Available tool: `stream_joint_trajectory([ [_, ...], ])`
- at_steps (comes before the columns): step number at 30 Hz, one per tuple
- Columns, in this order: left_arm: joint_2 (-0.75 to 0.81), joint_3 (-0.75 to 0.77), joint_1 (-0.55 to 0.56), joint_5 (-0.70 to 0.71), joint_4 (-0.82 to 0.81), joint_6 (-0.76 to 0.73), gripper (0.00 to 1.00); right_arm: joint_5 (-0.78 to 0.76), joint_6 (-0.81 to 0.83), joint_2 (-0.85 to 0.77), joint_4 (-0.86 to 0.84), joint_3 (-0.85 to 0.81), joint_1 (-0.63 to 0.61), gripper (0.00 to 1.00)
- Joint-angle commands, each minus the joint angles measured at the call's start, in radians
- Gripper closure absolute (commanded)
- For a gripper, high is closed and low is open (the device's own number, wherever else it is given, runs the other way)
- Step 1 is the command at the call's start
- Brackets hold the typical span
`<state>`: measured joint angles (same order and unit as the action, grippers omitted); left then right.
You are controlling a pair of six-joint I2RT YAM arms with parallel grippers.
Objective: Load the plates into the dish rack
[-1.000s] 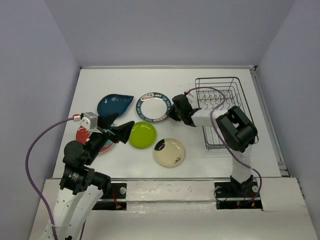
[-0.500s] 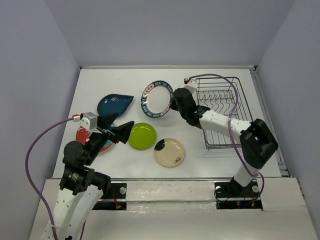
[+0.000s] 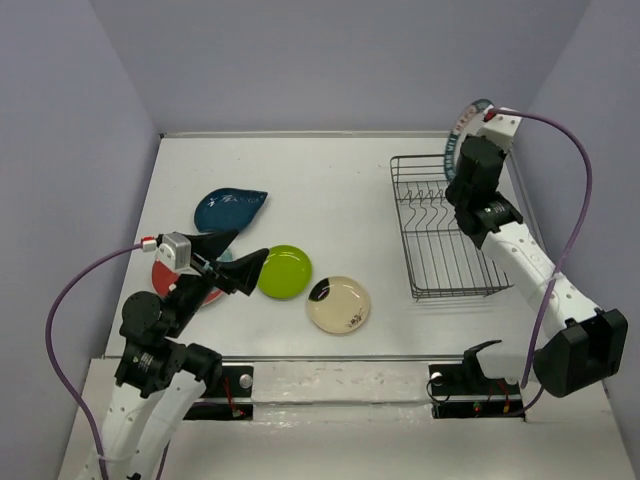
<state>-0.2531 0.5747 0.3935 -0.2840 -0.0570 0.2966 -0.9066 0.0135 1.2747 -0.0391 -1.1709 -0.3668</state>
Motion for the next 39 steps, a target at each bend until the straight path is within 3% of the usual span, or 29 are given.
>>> stream_joint_trajectory([
  [1,0.032,0.04,0.024,-0.004,-0.032,-0.014,0.01,-0.054,0.187,-0.034,-0.048,0.007,0.106,0.93],
  [10,0.058,0.042,0.076,0.009,-0.024,-0.017,0.01,-0.052,0.286,0.002,0.002,-0.003,0.146,0.93],
  [18,0.097,0.045,0.111,0.029,-0.012,-0.019,0.01,0.011,0.226,0.008,0.025,0.076,0.209,0.93],
  [39,0.095,0.044,0.123,0.034,-0.01,-0.02,0.01,0.091,0.094,0.019,0.105,0.16,0.209,0.93],
])
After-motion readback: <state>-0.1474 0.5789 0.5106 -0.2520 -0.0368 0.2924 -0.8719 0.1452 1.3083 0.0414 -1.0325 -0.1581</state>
